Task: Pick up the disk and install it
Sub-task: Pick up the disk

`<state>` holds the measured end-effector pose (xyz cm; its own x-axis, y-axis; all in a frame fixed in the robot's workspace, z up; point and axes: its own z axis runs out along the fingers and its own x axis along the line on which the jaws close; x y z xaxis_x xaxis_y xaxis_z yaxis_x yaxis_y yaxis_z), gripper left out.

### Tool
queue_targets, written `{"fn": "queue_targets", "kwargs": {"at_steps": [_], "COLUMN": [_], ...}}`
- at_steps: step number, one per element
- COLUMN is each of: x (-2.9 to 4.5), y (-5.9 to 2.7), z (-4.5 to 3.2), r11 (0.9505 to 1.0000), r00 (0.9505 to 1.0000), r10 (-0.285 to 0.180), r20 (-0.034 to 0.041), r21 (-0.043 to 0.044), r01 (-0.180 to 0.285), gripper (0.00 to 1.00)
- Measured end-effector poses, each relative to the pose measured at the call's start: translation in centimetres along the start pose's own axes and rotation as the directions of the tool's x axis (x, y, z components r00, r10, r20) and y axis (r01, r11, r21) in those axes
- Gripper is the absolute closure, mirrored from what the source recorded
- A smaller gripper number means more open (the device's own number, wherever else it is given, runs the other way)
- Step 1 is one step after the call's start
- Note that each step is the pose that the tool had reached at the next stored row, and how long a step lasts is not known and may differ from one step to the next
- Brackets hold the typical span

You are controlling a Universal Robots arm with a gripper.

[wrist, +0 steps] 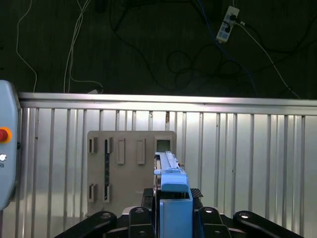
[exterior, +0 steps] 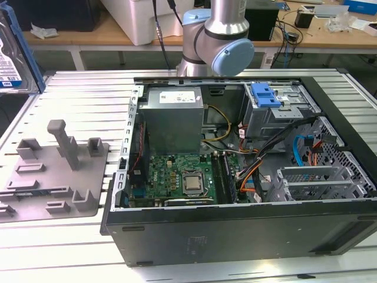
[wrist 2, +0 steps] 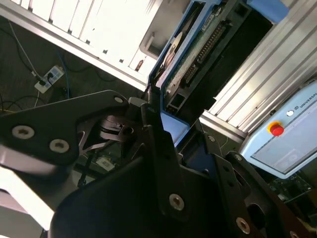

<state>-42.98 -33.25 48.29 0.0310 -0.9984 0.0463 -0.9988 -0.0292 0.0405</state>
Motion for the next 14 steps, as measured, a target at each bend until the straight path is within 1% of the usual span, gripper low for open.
{"fn": "queue_targets", "kwargs": {"at_steps": [3, 6, 7, 12, 13, 14], "x": [0.01, 0.03, 0.05, 0.13, 0.16, 0.21], "y": [-0.25, -0.80, -1.29, -2.70, -3.16, -3.82], "z": [-0.12, -0.20, -0.24, -0.35, -0.39, -0.43], "r11": [1.0000, 1.0000, 1.0000, 1.0000, 1.0000, 1.0000], "r00": [1.0000, 1.0000, 1.0000, 1.0000, 1.0000, 1.0000], "r10": [0.000, 0.000, 0.000, 0.000, 0.000, 0.000], "r20": [-0.0001, 0.0000, -0.0001, 0.0000, 0.0000, 0.0001], "r21": [-0.0001, 0.0000, 0.0000, -0.0001, -0.0001, 0.0001], "r01": [0.000, 0.000, 0.000, 0.000, 0.000, 0.000], "gripper": [0.63, 0.63, 0.63, 0.63, 0.63, 0.63]}}
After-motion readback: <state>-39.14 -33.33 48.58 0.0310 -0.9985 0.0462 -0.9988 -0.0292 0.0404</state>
